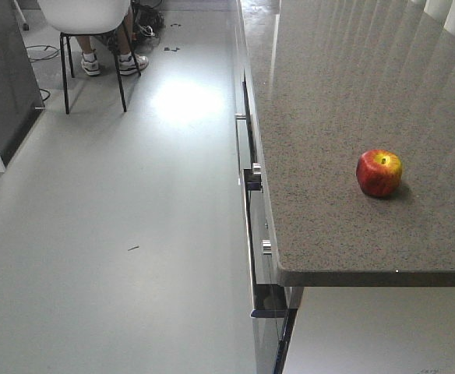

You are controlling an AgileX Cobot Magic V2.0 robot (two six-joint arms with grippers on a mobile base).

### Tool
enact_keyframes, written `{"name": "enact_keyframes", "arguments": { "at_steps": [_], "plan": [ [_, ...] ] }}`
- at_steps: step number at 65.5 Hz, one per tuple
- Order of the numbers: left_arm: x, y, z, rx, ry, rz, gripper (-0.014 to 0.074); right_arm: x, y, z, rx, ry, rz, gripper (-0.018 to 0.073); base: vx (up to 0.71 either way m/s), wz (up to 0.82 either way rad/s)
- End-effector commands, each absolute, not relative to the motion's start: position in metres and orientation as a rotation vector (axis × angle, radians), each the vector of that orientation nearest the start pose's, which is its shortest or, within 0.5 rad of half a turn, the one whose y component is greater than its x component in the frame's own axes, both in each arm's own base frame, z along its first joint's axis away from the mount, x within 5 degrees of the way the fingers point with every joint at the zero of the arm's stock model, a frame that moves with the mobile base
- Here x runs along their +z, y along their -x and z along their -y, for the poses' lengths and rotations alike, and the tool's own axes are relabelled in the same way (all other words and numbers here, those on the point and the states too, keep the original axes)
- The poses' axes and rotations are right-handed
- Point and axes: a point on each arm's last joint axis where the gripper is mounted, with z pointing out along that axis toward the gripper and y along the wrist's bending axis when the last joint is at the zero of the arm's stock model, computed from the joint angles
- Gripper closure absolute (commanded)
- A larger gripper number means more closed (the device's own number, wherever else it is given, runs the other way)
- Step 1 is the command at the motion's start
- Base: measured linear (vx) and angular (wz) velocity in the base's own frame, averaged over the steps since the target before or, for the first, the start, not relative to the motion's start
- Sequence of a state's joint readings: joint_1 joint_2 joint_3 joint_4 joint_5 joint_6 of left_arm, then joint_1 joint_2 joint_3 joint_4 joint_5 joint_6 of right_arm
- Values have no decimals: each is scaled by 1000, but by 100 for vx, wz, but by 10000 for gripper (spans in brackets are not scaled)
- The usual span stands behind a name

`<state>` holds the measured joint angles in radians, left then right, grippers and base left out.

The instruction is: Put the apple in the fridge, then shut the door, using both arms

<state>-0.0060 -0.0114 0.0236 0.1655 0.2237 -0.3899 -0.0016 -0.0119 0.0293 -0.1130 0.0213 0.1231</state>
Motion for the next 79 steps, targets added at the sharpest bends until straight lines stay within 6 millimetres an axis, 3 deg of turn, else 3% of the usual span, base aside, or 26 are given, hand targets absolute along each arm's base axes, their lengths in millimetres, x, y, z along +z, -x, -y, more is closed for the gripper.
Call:
{"name": "enact_keyframes", "arguments": {
  "at_steps": [1, 79],
  "plan": [
    [198, -55, -2, -165, 199, -1606, 602, 211, -55, 0, 3, 5, -1433, 562, 0, 0],
    [198, -55, -2, -165, 199, -1606, 602, 214, -54, -1, 51, -33, -1401, 562, 0, 0]
  ]
}}
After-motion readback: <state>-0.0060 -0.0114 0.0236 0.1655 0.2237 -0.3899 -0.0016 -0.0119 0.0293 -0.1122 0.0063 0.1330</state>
